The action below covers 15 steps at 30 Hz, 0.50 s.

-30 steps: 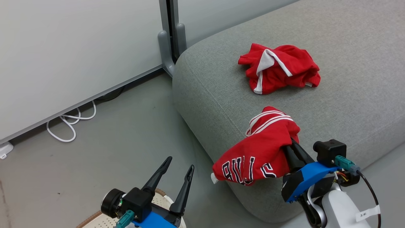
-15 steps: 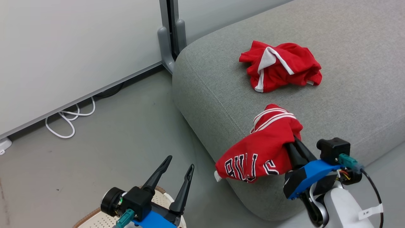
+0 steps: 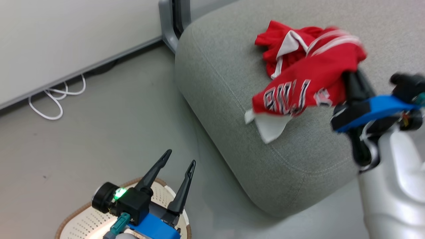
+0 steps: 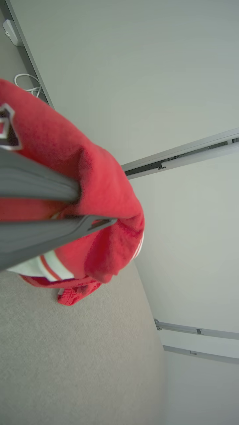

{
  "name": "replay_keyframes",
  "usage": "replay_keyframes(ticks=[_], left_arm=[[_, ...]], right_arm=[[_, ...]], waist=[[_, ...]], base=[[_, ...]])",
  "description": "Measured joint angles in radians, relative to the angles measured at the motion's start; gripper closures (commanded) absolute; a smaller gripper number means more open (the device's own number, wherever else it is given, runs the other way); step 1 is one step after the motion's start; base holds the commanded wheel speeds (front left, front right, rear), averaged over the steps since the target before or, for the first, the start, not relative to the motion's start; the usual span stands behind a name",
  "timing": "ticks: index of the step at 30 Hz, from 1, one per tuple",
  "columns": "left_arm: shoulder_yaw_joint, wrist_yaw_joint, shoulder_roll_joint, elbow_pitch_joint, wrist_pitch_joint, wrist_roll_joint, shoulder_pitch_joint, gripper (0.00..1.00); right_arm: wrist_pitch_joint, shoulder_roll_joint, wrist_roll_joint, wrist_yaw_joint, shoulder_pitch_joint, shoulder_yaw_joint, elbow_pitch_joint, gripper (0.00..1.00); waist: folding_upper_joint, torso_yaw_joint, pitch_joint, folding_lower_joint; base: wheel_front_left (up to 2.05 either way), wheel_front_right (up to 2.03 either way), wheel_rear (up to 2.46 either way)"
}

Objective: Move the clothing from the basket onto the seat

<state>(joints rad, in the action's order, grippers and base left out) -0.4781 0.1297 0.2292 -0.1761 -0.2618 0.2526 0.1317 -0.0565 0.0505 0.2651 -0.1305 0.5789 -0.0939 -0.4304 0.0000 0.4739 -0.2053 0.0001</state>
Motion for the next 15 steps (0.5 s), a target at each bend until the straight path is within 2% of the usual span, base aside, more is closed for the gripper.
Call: replay_keyframes(ticks=[4,9,13,15], left_arm=[[-0.009,0.0,0.035,0.039,-0.001,-0.018,0.028,0.0],[-0.022,0.0,0.095,0.085,-0.001,-0.035,0.069,0.0],[-0.03,0.0,0.146,0.13,-0.001,-0.049,0.111,0.0],[-0.03,0.0,0.161,0.146,-0.001,-0.051,0.124,0.0]], right_arm=[[0.043,0.019,-0.009,0.0,0.101,-0.08,0.023,1.0],[0.065,0.09,0.001,0.0,0.225,-0.159,0.065,1.0],[0.047,0.161,0.006,0.0,0.326,-0.245,0.08,1.0],[0.028,0.17,-0.006,0.0,0.347,-0.286,0.084,1.0]], waist=[[0.0,-0.004,-0.061,0.0],[0.0,-0.016,-0.156,0.0001],[0.0,-0.033,-0.259,0.0001],[0.0,-0.041,-0.297,0.0002]], base=[[0.0,0.0,0.0],[0.0,0.0,0.0],[0.0,0.0,0.0],[0.0,0.0,0.0]])
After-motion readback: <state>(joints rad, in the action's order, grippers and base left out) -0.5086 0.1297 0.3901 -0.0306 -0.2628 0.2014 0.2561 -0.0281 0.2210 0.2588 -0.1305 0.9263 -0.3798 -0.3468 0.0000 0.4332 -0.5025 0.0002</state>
